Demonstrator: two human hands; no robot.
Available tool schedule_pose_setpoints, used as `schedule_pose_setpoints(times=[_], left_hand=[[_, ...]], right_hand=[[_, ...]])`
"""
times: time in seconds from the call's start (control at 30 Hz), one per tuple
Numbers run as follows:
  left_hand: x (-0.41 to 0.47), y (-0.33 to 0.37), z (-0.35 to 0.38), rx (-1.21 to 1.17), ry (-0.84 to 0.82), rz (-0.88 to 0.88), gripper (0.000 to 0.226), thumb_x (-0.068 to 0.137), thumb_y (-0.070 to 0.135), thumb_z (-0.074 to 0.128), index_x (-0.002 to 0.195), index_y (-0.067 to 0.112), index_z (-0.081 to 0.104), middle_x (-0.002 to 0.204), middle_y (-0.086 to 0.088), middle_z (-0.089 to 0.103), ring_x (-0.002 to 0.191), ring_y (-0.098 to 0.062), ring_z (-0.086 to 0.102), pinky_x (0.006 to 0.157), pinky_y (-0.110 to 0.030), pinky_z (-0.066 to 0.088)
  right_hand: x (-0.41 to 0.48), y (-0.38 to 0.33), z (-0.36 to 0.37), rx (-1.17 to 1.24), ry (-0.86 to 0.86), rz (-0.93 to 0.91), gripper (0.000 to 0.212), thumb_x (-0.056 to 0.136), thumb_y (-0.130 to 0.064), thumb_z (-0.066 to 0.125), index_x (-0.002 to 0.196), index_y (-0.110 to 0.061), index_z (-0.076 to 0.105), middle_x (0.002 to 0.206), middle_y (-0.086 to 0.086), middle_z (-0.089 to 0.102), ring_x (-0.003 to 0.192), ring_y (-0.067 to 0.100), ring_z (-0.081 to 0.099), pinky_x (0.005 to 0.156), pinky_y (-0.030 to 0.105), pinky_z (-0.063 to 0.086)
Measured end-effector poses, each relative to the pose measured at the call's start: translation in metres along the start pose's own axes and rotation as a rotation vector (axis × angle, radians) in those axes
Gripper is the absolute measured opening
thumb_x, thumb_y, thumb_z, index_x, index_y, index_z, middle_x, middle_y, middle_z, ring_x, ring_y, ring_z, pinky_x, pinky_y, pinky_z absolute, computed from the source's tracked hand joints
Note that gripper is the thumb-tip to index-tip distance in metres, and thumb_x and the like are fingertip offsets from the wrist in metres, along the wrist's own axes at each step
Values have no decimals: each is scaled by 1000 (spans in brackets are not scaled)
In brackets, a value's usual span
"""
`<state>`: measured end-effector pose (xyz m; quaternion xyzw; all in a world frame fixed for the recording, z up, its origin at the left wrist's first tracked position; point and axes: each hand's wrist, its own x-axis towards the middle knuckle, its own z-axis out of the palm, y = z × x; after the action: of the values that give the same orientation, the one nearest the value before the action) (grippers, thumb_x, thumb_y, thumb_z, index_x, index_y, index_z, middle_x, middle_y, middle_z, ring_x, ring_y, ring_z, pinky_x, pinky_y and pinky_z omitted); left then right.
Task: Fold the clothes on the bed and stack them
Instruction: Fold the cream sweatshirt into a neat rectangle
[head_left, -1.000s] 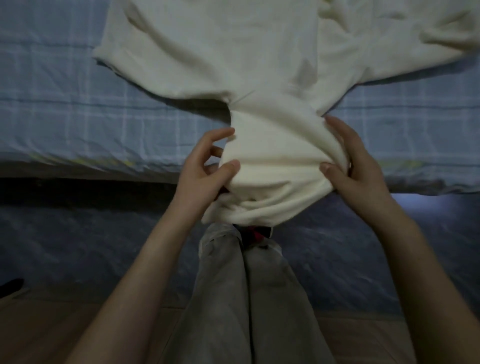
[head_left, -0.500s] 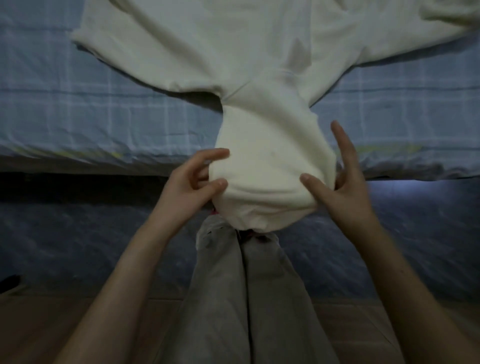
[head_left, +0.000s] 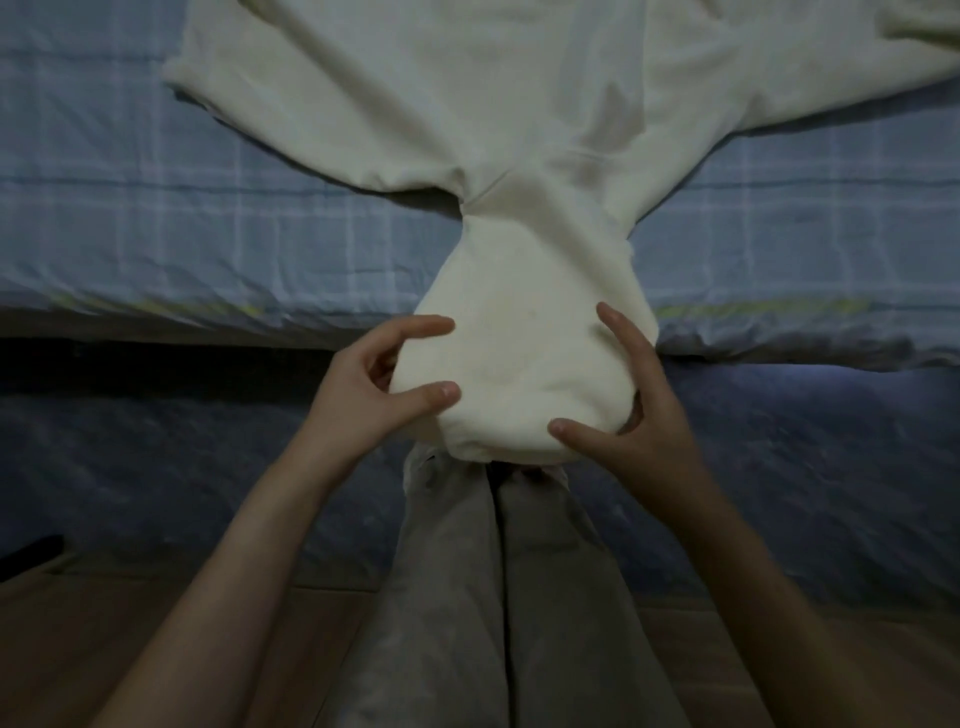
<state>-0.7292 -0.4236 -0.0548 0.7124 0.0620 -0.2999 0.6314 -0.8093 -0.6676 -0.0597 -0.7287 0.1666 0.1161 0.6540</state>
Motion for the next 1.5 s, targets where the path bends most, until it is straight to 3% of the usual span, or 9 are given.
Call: schedule_pose_setpoints(times=[0.37, 0.5, 0.6, 0.83, 0.93, 1.07, 1.2, 1.37, 1.5], left_hand=[[67, 99, -17, -52, 71, 215, 37, 65, 22, 85, 98, 30, 71, 96, 8, 76, 89, -3, 70, 67, -16, 54], [171, 119, -5, -31, 159, 201, 47, 81, 16, 77, 125, 23, 61, 86, 8, 73, 77, 11, 65, 64, -10, 49], [221, 108, -2, 84, 93, 61, 67, 86, 21, 74, 144, 30, 42, 114, 1, 67, 95, 6, 64, 65, -7, 47], [175, 50, -24, 202, 111, 172, 76, 75, 25, 80, 133, 55, 40, 105, 2, 67, 94, -11, 66, 84, -32, 56], [160, 38, -10, 267, 58, 238, 69, 82, 5, 74, 138, 35, 47, 122, 6, 63, 102, -9, 64, 90, -32, 55], [193, 73, -17, 282, 139, 374, 43, 80, 13, 74, 118, 29, 65, 90, 16, 66, 70, -6, 59, 69, -22, 53], [247, 128, -24, 79, 175, 307, 32, 83, 10, 74, 114, 18, 67, 65, 7, 58, 59, -2, 53, 63, -15, 46], [315, 174, -31, -858, 85, 13, 45, 101, 6, 47, 145, 11, 36, 106, -16, 61, 98, -22, 66, 98, -34, 51], [308, 148, -36, -185, 113, 79, 35, 97, 12, 53, 130, 24, 49, 115, -13, 64, 92, -18, 67, 83, -29, 57]], right_hand=[[82, -95, -39, 259, 239, -118, 51, 67, -20, 84, 114, -32, 67, 95, -7, 76, 85, 3, 69, 74, 18, 54], [192, -99, -39, 325, 372, -75, 66, 86, -9, 74, 143, -23, 45, 128, 17, 64, 101, 13, 66, 93, 29, 55], [236, -80, -32, 166, 319, 31, 82, 92, -9, 68, 156, -23, 21, 129, 16, 61, 104, 13, 65, 99, 30, 51], [174, -41, -25, -214, 357, -69, 76, 80, -33, 76, 145, -41, 38, 102, -34, 63, 88, -9, 63, 76, 7, 49], [162, -37, -3, -363, 240, -80, 85, 80, -21, 81, 150, -36, 35, 131, -6, 51, 107, -3, 51, 90, 10, 45], [190, -66, -12, -243, 390, -142, 76, 73, -16, 81, 137, -38, 48, 127, -1, 57, 104, 15, 65, 89, 40, 57], [246, -110, -27, -143, 560, -130, 64, 70, -26, 85, 126, -36, 56, 112, -12, 61, 92, -6, 65, 77, 14, 53], [335, -144, -44, 459, 556, -32, 51, 96, -4, 58, 142, -12, 38, 114, 12, 58, 106, 24, 65, 91, 31, 57], [327, -123, -39, -117, 504, -77, 50, 95, -9, 61, 142, -17, 46, 131, 5, 56, 112, 15, 59, 100, 30, 49]])
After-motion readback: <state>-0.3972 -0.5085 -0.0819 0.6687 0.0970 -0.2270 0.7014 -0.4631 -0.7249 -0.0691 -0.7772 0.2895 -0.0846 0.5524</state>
